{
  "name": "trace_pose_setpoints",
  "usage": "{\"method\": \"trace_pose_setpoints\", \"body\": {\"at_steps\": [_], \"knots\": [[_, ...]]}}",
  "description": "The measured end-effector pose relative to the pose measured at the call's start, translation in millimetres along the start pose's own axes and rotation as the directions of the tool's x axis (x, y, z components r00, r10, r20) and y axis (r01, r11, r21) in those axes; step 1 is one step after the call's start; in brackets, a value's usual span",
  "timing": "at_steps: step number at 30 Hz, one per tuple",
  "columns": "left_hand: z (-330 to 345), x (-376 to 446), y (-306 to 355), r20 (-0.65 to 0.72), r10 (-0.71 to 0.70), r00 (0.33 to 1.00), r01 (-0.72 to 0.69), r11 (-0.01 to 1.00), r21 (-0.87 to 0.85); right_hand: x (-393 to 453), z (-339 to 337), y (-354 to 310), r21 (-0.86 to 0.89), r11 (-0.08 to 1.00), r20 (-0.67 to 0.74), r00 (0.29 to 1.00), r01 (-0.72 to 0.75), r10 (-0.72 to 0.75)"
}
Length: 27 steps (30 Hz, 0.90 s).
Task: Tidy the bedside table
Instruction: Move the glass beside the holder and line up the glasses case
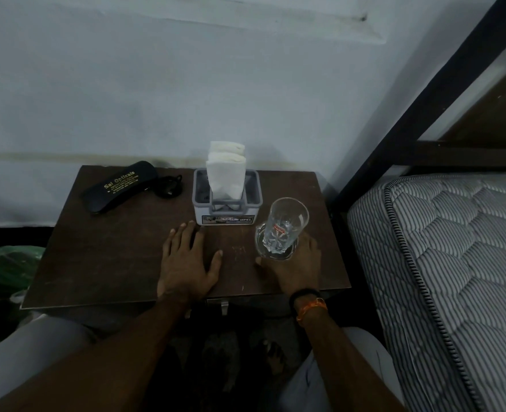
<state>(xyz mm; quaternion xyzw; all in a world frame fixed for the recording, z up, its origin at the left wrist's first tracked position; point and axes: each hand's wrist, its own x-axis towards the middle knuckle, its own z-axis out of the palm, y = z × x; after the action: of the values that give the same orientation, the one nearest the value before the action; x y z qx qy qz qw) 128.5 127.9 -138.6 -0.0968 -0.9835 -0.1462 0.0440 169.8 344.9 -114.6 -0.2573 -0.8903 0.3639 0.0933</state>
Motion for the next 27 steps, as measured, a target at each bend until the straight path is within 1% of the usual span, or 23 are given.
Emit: {"method": "trace_pose_setpoints", "body": {"at_steps": [8,13,18,22,27], "knots": [[0,-1,0,0.015,-0.006,1.000,0.006,1.000,0.004,28,3,-1,0.047,0.999,-0.023,1.000,-0.006,0.007],[-2,0,1,0.016,-0.002,1.000,0.003,1.000,-0.009,54,3,-8,0.067,0.996,-0.048,0.997,-0.051,0.055],[-3,0,0,0.033,-0.014,0.999,0.014,1.000,-0.005,79,-3,-16,0.082,0.995,-0.057,0.997,-0.049,0.053],[-3,0,1,0.039,-0.017,0.999,0.017,1.000,-0.007,94,-10,-24,0.106,0.993,-0.051,0.997,-0.055,0.061],[-3,0,0,0.032,-0.013,0.999,0.013,1.000,-0.002,106,-11,-31,0.142,0.983,-0.016,0.993,-0.116,0.119]]}}
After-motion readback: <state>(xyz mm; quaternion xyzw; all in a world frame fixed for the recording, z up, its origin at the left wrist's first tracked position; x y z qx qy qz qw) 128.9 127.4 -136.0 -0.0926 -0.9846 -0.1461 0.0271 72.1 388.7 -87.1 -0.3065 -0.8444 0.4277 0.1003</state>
